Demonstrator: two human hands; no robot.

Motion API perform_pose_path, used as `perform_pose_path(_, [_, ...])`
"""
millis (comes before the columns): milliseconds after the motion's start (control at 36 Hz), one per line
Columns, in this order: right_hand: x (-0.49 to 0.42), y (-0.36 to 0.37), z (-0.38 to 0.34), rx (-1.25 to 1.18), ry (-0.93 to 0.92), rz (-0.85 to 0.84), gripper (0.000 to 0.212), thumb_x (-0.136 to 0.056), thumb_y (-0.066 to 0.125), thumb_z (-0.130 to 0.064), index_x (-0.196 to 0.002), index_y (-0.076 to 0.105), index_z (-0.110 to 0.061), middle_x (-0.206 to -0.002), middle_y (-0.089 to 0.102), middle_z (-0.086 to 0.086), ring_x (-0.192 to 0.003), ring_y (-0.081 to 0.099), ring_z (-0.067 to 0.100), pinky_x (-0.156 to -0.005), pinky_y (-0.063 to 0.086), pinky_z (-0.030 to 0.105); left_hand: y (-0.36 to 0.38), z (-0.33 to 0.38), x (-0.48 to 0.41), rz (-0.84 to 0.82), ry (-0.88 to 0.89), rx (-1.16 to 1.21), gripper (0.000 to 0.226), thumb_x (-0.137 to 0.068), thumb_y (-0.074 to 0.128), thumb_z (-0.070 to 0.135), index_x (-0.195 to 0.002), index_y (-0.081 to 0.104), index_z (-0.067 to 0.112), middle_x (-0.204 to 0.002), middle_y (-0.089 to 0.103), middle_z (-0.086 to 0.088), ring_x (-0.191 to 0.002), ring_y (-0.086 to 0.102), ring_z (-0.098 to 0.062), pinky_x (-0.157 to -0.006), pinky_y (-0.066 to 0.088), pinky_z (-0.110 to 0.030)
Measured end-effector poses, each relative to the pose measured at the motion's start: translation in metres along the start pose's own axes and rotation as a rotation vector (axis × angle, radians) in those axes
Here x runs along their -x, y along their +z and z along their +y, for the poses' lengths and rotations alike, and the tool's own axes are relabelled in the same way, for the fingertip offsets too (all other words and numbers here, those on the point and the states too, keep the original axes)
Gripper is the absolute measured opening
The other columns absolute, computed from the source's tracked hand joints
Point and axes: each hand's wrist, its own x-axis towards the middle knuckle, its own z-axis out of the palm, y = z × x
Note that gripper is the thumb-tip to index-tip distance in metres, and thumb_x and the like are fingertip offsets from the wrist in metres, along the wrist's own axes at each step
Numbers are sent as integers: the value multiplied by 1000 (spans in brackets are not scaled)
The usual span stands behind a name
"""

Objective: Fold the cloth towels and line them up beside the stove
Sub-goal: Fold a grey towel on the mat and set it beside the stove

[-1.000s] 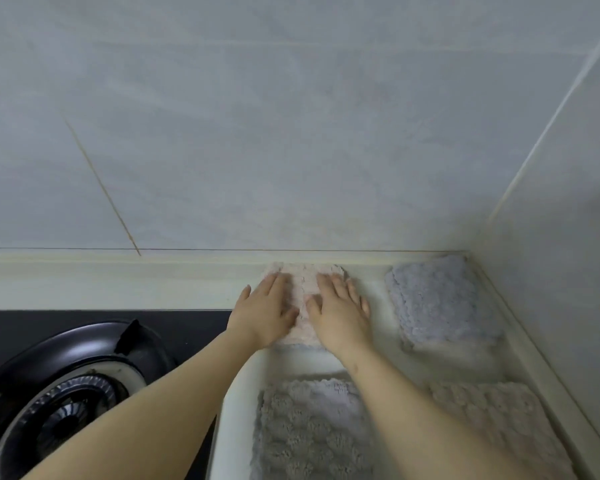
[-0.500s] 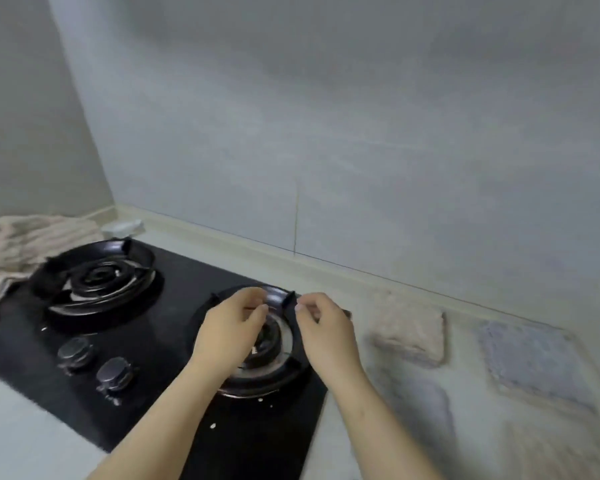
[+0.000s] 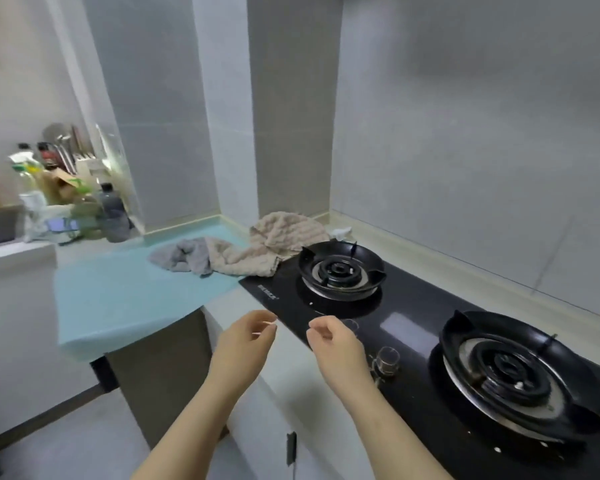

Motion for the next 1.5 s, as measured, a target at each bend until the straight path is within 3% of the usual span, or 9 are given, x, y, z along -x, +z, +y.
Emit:
perform_pose_path(222, [-29,107,-35,-12,13,-40,22,-92,49,-20,-112,59,-19,-107,59,-9,-97,52,7,-72,36,16,-82,-73,-49,-8,-44,-37,13,-92,50,25,-99,59,33,-103,66,4,-95,61,-10,-79,46,-23])
perform_pose_path(306, [-45,136,-44,-8,24,-65,22,-93,48,-20,-112,59,-19,-110,58,-9,-97,52,6,-77,34,16,-102,-92,-71,-17,-66,-52,16,-93,49,24,-103,60,29,-102,66,4,-96,61,-11,-85,49,-29])
perform_pose_path(639, [-159,237,-68,-12,47,-155,21,-94,47,-21,-113,57,-19,-106,55,-8,-99,52,10,-83,40,21,-148,-161,-192,37,-138,-70,19,-92,49,21,-105,62,26,-93,63,4,-90,60,-12,-73,42,-24])
perform_pose_path(972, [-294,338,-92,108,10,-254,29,-94,45,-19,-122,53,-18,-128,52,-1,-115,50,15,-89,40,24,-177,-215,-339,15,-153,-222,25,-93,48,19,-114,60,22,-111,62,7,-92,55,-8,-77,37,-19])
perform_pose_path(1083, [-323,366,-90,163,38,-191,31,-91,52,-19,-121,54,-18,-126,54,-2,-119,49,13,-96,40,26,-188,-242,-381,-53,-72,-315,26,-90,50,17,-113,60,21,-111,58,11,-107,54,-10,-77,33,-16])
perform_pose_path(1194, [-350,396,-90,192,70,-111,34,-87,56,-21,-121,54,-19,-123,55,-1,-118,48,16,-97,39,29,-197,-274,-429,-181,82,-390,32,-86,55,17,-117,59,19,-118,61,5,-110,53,-14,-87,37,-19])
perform_pose_path(1306, [-367,425,-95,398,125,31,36,-88,50,-32,-123,52,-27,-126,54,-5,-121,42,19,-99,35,31,-202,-305,-473,-345,316,-506,46,-80,44,36,-124,54,24,-123,55,10,-112,48,-17,-91,31,-18])
perform_pose_path(1417, [-369,456,-103,464,281,247,45,-75,44,-36,-116,61,-25,-118,61,-1,-112,51,29,-92,41,40,-210,-325,-504,-520,570,-490,69,-67,32,56,-123,57,24,-126,54,10,-116,46,-16,-93,25,-14])
perform_pose_path(1500, [-367,477,-108,520,296,435,42,-61,44,-32,-92,70,-19,-93,71,1,-82,67,31,-65,55,40,-215,-335,-521,-603,714,-392,54,-70,41,49,-111,65,23,-113,62,9,-105,50,-11,-89,26,-10])
